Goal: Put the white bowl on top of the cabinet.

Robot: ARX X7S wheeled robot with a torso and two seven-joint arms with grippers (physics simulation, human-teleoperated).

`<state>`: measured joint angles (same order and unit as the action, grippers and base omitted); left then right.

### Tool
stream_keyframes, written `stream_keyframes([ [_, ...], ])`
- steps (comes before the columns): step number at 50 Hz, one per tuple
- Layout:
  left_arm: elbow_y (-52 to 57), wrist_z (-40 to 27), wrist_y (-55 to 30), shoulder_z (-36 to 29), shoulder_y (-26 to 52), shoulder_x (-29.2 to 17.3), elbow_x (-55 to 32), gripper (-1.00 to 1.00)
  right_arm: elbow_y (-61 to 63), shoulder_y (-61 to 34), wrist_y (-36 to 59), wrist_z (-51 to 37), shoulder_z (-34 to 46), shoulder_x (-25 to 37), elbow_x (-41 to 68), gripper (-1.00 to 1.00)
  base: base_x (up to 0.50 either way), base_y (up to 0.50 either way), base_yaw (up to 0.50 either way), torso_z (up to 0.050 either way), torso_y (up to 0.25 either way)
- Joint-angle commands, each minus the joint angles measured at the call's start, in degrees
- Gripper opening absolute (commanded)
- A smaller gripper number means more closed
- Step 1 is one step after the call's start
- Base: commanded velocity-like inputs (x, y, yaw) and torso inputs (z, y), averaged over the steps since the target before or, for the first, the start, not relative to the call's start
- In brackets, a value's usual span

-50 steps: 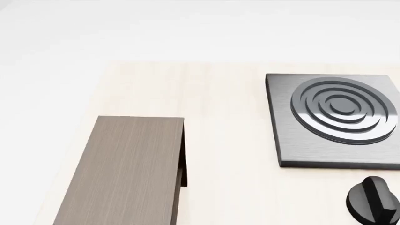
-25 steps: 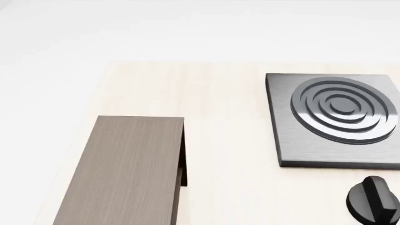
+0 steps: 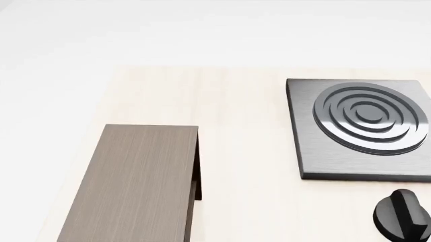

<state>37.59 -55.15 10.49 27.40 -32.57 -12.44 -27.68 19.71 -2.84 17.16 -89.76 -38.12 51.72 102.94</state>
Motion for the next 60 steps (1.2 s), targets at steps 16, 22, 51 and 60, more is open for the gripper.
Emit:
stream_keyframes([
  [16,-0.5,0.2,0.4,0.1,0.1,0.0,-0.6,1.0,0.0,-26.1,-14.5,0.6,36.7,17.9,8.0,-1.0,0.0,0.0,0.0,0.0,0.001],
  [22,-0.4,0.2,0.5,0.2,-0.1,0.0,-0.6,1.0,-3.1,-38.7,-8.7,0.5,45.7,16.1,7.3,-1.0,0.0,0.0,0.0,0.0,0.002],
  [51,-0.6,0.2,0.5,-0.1,0.1,0.0,-0.7,1.0,-14.8,-67.4,16.3,4.4,64.5,10.5,5.0,-1.0,0.0,0.0,0.0,0.0,0.001],
  [60,-0.6,0.2,0.6,-0.1,0.0,0.0,-0.8,1.0,-18.5,-74.9,24.8,5.7,69.2,7.5,2.6,-1.0,0.0,0.0,0.0,0.0,0.001],
])
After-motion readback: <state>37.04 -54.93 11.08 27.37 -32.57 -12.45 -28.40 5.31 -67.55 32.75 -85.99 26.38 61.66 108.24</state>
